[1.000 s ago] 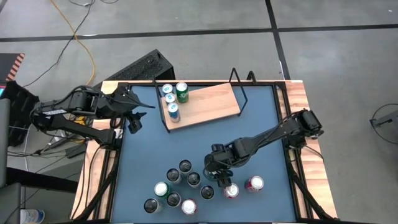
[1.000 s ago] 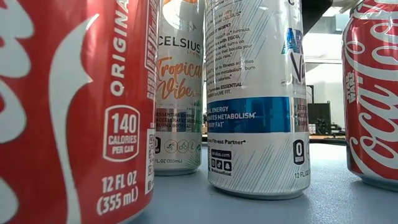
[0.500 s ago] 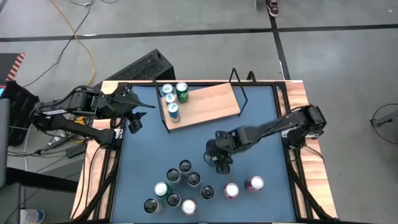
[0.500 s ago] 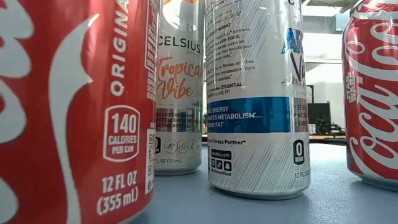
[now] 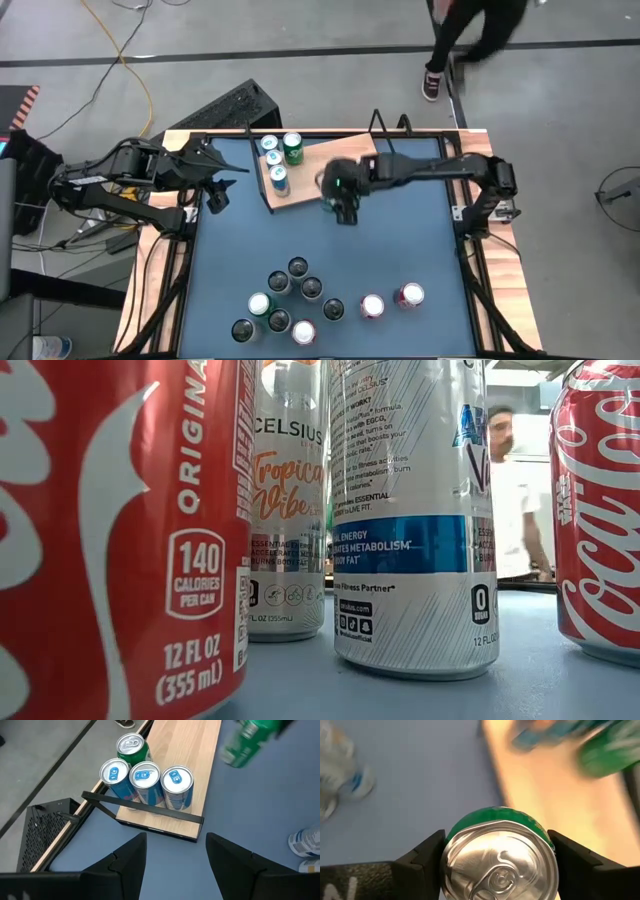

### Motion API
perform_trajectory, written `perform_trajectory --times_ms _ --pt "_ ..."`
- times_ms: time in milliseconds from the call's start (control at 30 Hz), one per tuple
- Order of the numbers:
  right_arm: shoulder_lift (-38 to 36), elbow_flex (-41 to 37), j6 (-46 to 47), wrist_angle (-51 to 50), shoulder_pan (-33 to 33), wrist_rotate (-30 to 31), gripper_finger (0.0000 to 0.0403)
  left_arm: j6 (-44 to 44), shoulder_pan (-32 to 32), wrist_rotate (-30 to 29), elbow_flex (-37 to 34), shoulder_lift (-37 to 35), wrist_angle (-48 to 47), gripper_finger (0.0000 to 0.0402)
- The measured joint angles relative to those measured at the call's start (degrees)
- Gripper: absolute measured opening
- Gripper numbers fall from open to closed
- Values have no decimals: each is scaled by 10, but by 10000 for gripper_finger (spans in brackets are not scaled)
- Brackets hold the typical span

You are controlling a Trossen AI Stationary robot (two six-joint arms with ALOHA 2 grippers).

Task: Place canned beverage on shelf
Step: Put the top green soda can on the shelf aligned with the other green soda can

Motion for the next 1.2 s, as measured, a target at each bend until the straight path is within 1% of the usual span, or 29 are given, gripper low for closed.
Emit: perform_trajectory --times_ms 167,267,333,500,633,700,833,1000,1067,1200 --pt "-1 30 -42 10 -54 0 273 -6 0 0 0 0 0 193" --pt "0 42 -64 33 -75 -1 274 -9 0 0 0 0 0 193" --pt "0 48 -71 35 -86 -13 275 -13 0 0 0 0 0 193" --pt "41 85 -101 18 -99 -29 276 -28 0 -13 0 0 0 193" --pt "93 166 -138 -4 -98 -31 277 -44 0 -15 0 0 0 193" --pt "117 220 -154 -37 -98 -37 278 -51 0 -17 0 0 0 193" --pt "174 322 -180 -109 -105 -69 278 -54 0 -26 0 0 0 193" --pt "246 424 -202 -168 -110 -72 279 -65 0 -32 0 0 0 193" --pt "265 447 -203 -179 -110 -74 279 -68 0 -36 0 0 1 193" --pt "275 437 -206 -182 -109 -76 279 -69 0 -36 0 0 1 193"
